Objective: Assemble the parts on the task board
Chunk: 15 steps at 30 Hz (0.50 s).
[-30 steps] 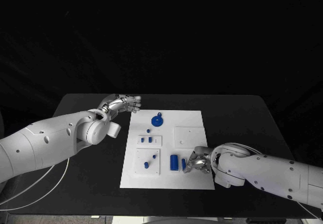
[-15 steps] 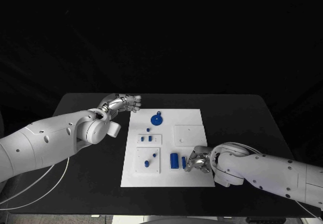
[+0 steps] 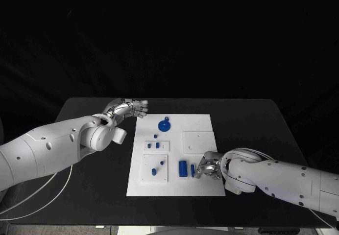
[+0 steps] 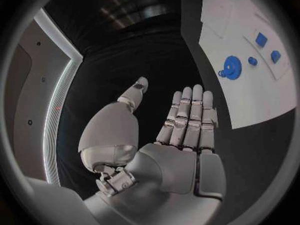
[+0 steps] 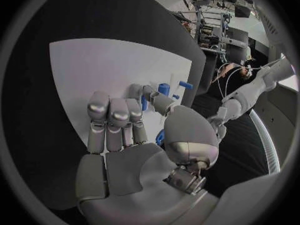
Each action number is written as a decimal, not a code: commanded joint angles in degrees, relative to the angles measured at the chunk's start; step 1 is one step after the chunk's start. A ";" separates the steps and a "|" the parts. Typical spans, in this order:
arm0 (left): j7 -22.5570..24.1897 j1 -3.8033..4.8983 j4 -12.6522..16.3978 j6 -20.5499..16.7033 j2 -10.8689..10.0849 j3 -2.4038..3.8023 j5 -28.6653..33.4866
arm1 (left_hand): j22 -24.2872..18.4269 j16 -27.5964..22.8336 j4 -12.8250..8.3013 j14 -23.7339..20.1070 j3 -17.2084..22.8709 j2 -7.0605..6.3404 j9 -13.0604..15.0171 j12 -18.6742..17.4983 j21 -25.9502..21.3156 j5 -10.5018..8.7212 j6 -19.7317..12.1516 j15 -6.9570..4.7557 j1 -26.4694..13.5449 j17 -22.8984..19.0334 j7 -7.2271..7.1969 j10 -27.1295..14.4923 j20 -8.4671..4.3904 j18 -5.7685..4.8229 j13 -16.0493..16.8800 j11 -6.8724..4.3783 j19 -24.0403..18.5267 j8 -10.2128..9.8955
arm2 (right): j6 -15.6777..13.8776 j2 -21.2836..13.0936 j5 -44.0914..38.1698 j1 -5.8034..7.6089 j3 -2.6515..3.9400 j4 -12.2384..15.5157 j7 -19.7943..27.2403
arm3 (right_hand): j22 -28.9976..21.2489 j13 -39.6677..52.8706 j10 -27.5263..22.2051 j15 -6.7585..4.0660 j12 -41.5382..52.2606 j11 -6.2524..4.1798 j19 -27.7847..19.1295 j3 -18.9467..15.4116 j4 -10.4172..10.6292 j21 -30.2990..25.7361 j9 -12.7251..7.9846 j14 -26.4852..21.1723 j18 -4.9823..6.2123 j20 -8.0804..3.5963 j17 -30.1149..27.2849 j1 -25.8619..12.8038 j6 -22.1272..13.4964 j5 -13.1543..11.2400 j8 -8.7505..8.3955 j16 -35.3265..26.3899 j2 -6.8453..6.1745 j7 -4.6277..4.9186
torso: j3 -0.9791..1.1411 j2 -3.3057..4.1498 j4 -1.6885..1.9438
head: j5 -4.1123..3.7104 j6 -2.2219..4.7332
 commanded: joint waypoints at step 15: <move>1.61 0.04 -1.55 0.19 0.67 0.01 0.80 | 0.06 -0.93 -0.20 -1.24 0.07 0.44 -0.09 0.07 -0.93 -0.01 -0.49 0.37 0.43 0.17 -0.07 -0.26 0.53 0.57 -0.06 -0.04 -0.89 0.44 | -5.28 -3.71 19.01 3.34 2.32 -2.18 19.17 | 0.50 -1.42 -2.88 0.51 -2.85 1.13 -0.51 -9.23 -2.62 -0.67 -0.37 -0.30 3.30 -0.11 -0.26 -4.24 -3.40 3.66 -1.90 -0.82 -7.35 1.31 | 0.26 -0.32 -0.23 | -0.18 3.56</move>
